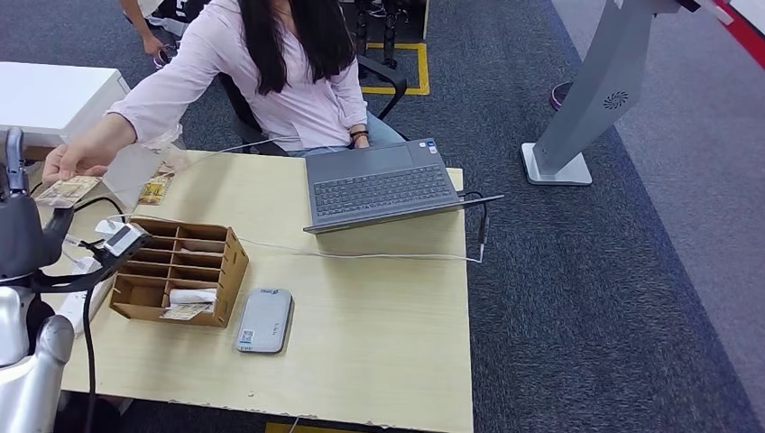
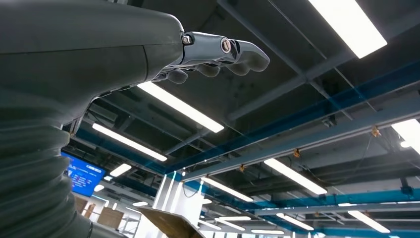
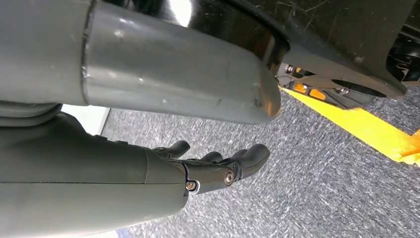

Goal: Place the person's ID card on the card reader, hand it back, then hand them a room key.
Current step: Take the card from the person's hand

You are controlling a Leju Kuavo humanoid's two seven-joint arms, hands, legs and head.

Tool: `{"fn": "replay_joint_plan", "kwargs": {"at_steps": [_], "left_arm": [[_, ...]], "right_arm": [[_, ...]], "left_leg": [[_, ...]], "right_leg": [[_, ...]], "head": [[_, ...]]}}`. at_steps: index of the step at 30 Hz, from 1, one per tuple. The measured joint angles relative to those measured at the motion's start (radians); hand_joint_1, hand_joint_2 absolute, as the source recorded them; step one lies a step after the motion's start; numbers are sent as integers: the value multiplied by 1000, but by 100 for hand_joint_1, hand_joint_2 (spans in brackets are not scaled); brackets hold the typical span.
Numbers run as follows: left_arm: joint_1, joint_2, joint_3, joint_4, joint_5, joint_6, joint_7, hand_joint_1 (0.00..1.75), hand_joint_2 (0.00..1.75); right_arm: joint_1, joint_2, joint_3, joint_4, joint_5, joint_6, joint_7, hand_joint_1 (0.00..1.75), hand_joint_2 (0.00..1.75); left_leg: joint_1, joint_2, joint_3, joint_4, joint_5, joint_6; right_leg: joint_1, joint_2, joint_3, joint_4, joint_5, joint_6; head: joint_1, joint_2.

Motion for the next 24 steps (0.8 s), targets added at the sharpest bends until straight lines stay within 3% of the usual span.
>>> {"fn": "replay_joint_plan", "kwargs": {"at_steps": [10, 14, 24], "left_arm": [[-55, 9, -28, 57, -1, 7, -1, 0, 175], [-71, 7, -46, 81, -1, 7, 2, 175, 175], [-83, -12, -74, 122, -1, 7, -8, 175, 175]], "right_arm": [[-4, -5, 26, 3, 3, 2, 12, 0, 0], [-5, -8, 31, 4, 3, 2, 22, 0, 0], [-6, -12, 40, 6, 0, 1, 23, 0, 0]], "left_leg": [[0, 0, 0, 0, 0, 0], [0, 0, 0, 0, 0, 0], [0, 0, 0, 0, 0, 0]], "right_leg": [[0, 0, 0, 0, 0, 0], [0, 0, 0, 0, 0, 0], [0, 0, 0, 0, 0, 0]], "head": [[0, 0], [0, 0], [0, 0]]}}
